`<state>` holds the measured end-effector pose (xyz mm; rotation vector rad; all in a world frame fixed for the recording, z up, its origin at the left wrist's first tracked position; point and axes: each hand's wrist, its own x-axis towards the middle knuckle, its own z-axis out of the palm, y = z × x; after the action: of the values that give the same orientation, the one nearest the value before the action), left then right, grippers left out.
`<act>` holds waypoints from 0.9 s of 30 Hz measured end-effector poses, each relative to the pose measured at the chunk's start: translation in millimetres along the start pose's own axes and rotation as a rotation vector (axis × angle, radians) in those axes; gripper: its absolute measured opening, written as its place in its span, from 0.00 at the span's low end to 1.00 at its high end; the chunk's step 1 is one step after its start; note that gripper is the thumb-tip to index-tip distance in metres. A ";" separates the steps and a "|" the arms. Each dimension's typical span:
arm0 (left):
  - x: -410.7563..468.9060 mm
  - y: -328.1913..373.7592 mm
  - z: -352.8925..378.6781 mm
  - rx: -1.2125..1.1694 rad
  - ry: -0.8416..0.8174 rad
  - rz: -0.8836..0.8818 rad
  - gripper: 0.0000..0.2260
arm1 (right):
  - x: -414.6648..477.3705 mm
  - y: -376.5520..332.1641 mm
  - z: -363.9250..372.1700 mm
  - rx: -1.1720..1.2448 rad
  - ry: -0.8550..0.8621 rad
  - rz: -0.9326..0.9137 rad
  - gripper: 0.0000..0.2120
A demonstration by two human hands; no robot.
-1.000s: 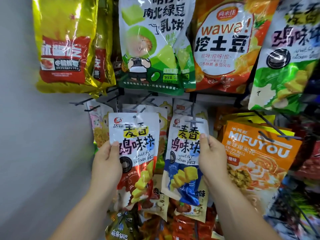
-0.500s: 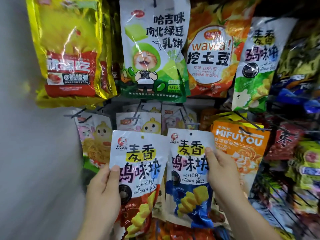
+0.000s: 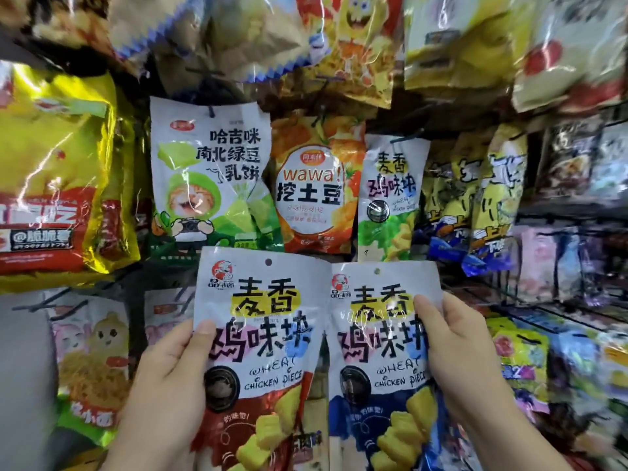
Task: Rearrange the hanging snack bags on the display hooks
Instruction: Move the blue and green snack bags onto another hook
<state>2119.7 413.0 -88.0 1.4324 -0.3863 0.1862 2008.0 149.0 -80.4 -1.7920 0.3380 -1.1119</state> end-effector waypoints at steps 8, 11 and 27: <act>28.3 64.4 80.5 -0.128 0.058 0.121 0.17 | 120.2 -54.6 -52.6 0.122 0.142 -0.156 0.19; 33.6 80.6 107.5 -0.171 0.086 0.163 0.14 | 161.9 -69.0 -51.3 0.165 0.188 -0.160 0.20; 41.8 111.7 146.5 -0.161 0.197 0.203 0.14 | 220.6 -74.7 -32.4 0.281 0.057 -0.069 0.13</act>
<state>2097.4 279.6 44.0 1.2030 -0.3755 0.4480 2084.7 25.3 104.3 -1.5356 0.1451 -1.1976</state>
